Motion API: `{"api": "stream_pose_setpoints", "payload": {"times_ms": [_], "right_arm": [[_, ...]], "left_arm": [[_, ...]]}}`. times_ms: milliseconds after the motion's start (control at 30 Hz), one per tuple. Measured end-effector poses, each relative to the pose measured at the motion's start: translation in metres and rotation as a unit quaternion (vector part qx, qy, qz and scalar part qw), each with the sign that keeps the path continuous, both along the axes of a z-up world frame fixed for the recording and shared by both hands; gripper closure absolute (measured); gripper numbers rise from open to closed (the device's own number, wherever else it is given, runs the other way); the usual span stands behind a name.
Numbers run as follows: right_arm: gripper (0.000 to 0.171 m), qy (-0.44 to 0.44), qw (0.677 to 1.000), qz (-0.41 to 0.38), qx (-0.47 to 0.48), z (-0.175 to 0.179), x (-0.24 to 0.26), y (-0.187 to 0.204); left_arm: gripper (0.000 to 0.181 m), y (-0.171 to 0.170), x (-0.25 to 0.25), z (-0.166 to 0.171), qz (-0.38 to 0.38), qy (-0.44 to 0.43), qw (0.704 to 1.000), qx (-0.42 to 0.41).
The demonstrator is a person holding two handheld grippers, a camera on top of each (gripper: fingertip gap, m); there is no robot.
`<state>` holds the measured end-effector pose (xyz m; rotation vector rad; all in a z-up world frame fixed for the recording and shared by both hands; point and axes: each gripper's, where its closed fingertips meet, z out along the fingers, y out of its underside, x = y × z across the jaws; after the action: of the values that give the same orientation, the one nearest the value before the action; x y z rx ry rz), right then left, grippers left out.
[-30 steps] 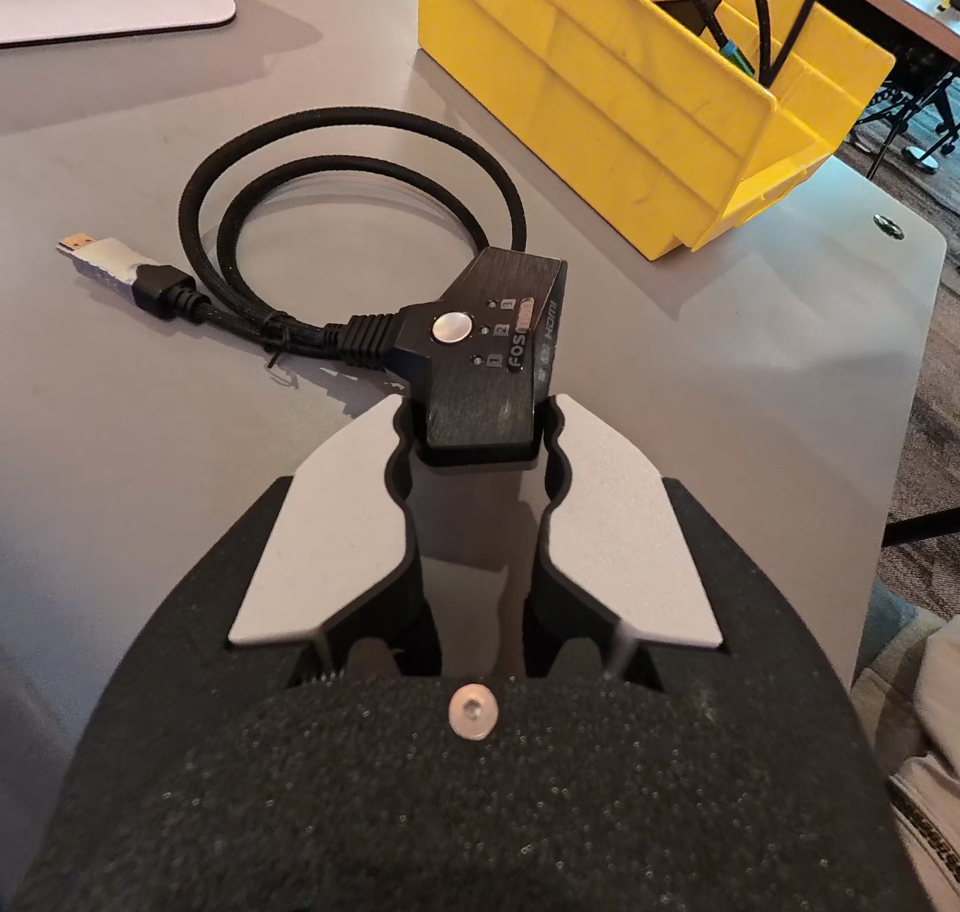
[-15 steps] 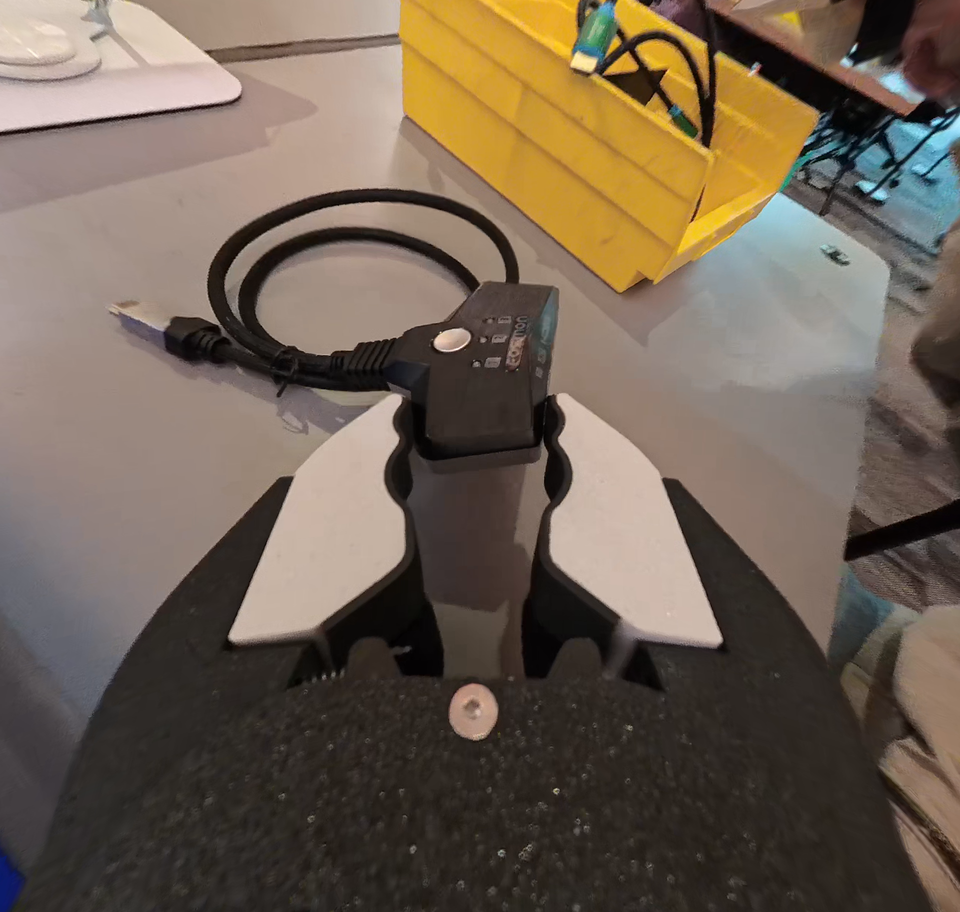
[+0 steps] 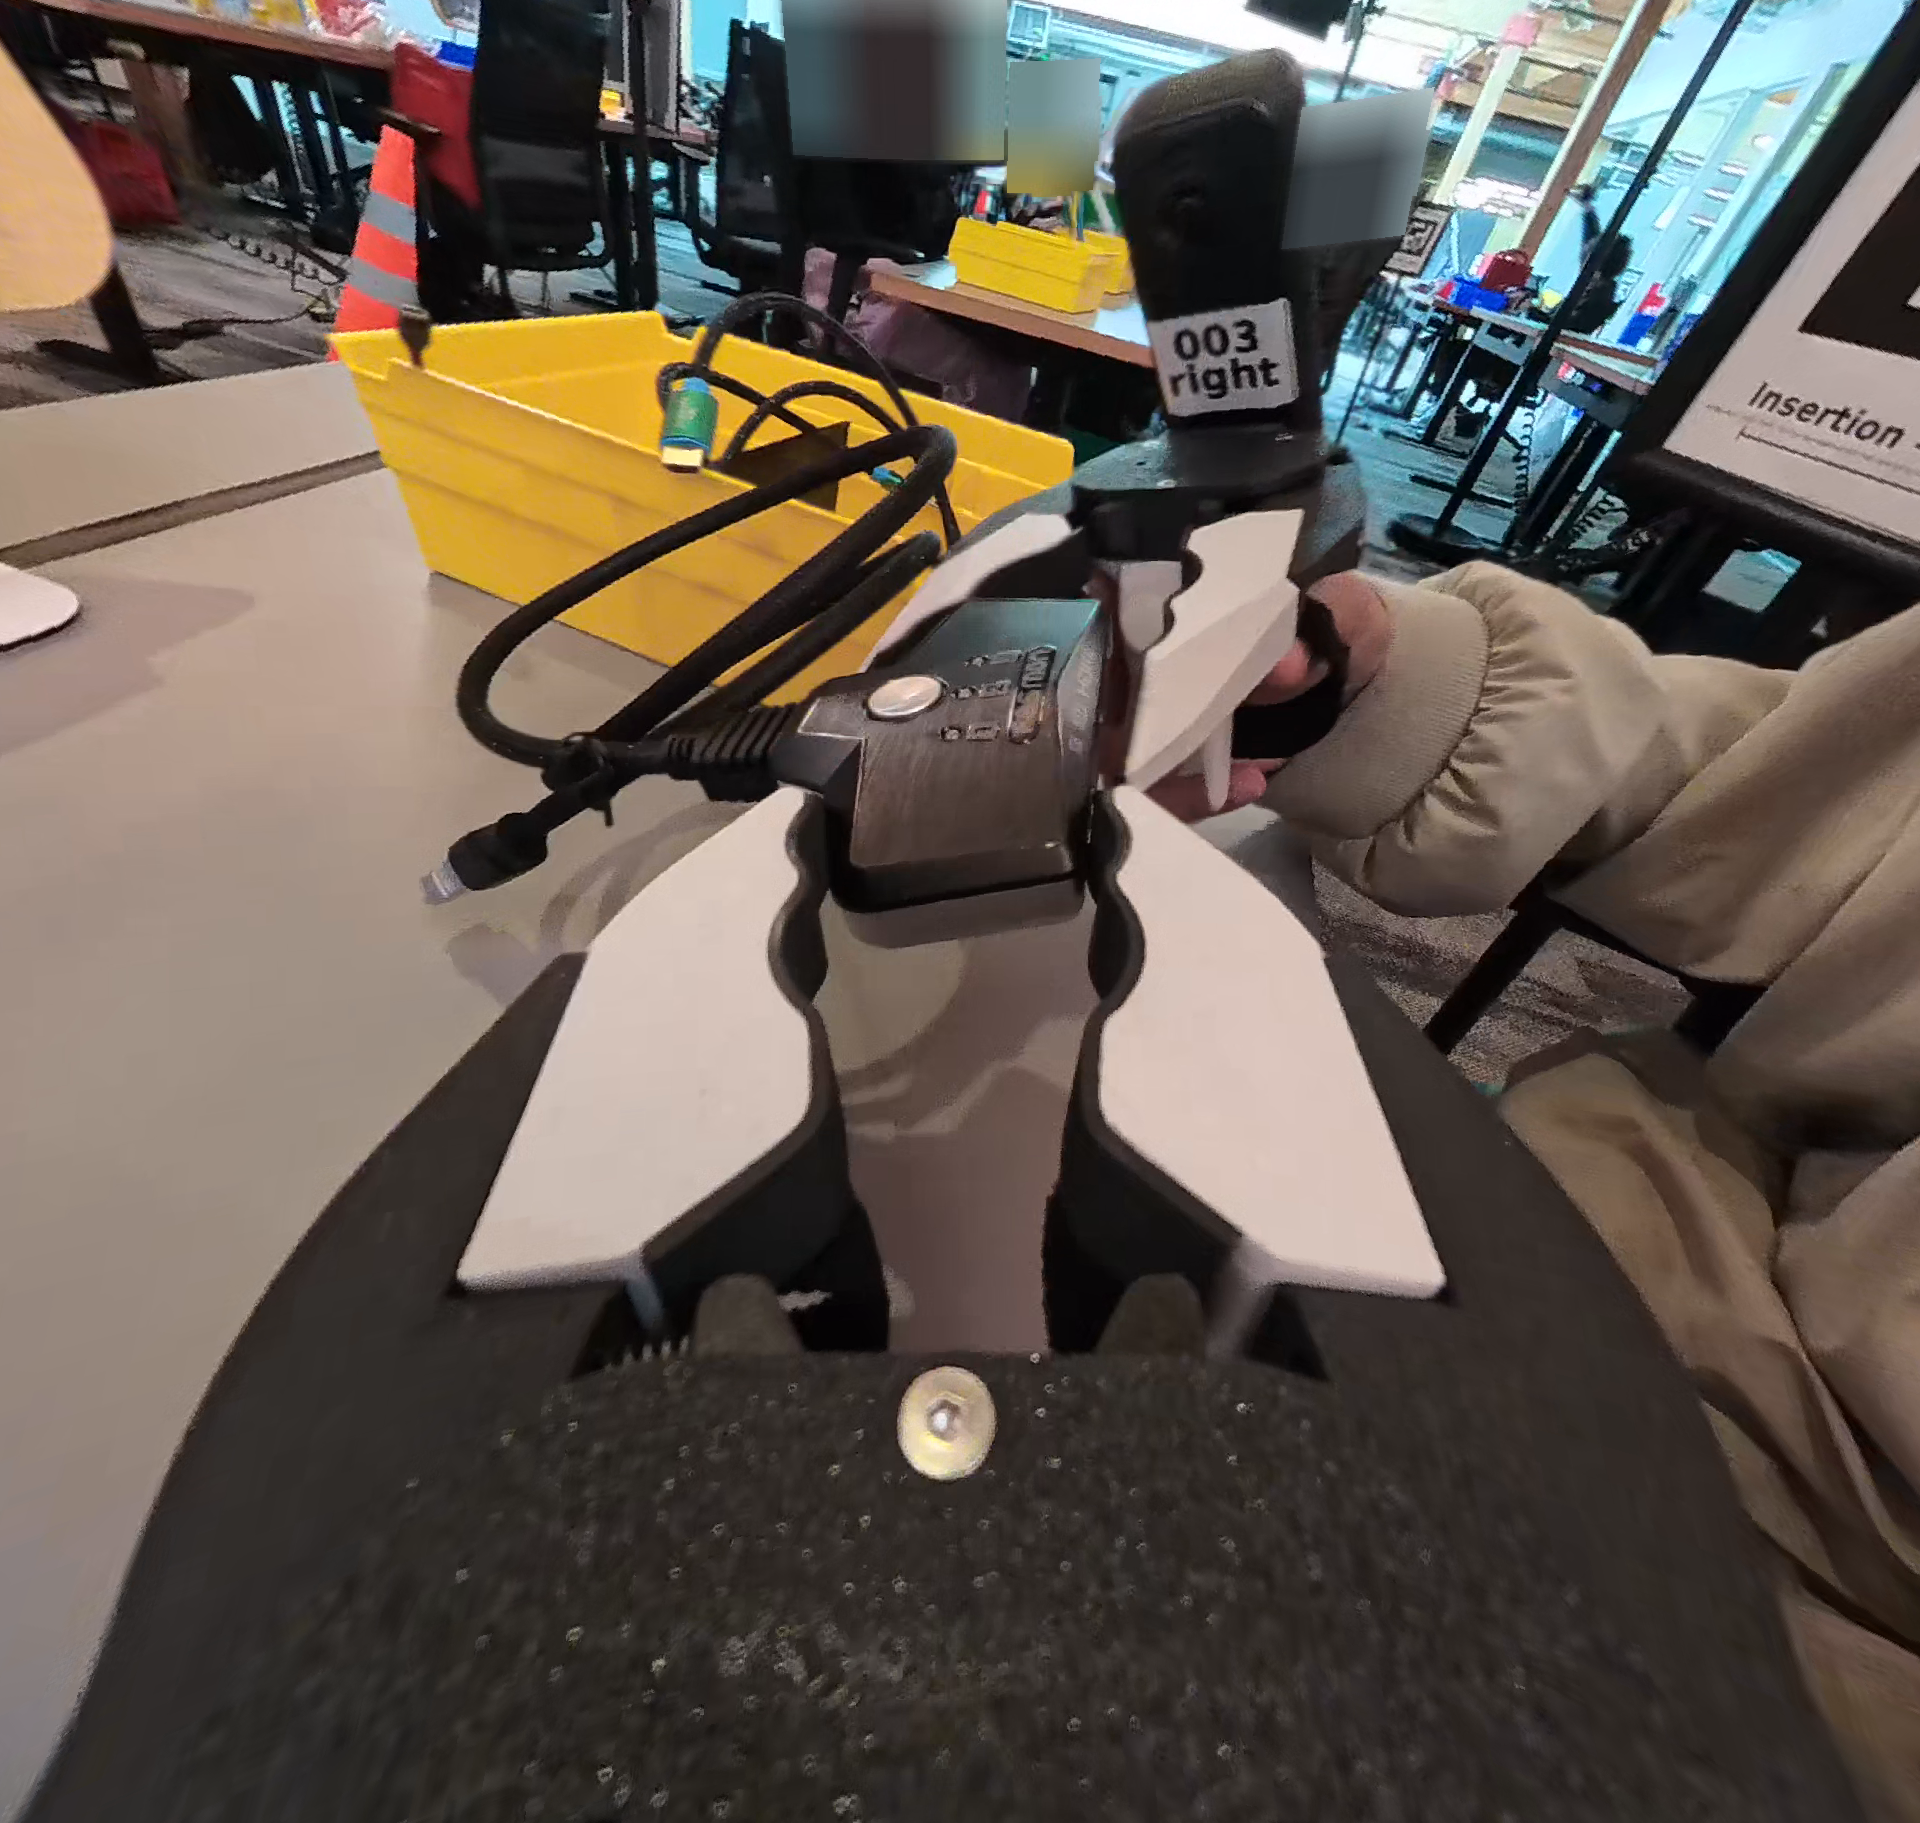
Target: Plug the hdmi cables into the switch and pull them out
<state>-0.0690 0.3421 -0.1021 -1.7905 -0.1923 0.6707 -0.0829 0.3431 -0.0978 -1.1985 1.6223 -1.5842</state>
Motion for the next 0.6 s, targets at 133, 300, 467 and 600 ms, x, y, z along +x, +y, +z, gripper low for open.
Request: {"api": "stream_pose_setpoints", "payload": {"times_ms": [133, 300, 467, 600], "right_arm": [[0.107, 0.002, 1.0, -0.007, 0.023, 0.004, -0.001, -0.002], [0.111, -0.037, 0.999, -0.009, 0.039, 0.011, 0.002, 0.002], [0.112, -0.033, 0.999, -0.024, 0.035, 0.031, 0.021, 0.002], [0.112, 0.002, 0.998, -0.045, 0.053, 0.076, 0.042, 0.002]], "left_arm": [[0.133, -0.003, -0.002, 0.003, 0.0, -0.013, 1.0, 0.002], [0.134, 0.001, -0.002, 0.006, 0.011, -0.034, 0.999, -0.009], [0.133, 0.02, -0.005, 0.013, 0.06, -0.069, 0.996, 0.019], [0.134, 0.03, -0.004, 0.013, 0.076, -0.06, 0.995, -0.012]]}}
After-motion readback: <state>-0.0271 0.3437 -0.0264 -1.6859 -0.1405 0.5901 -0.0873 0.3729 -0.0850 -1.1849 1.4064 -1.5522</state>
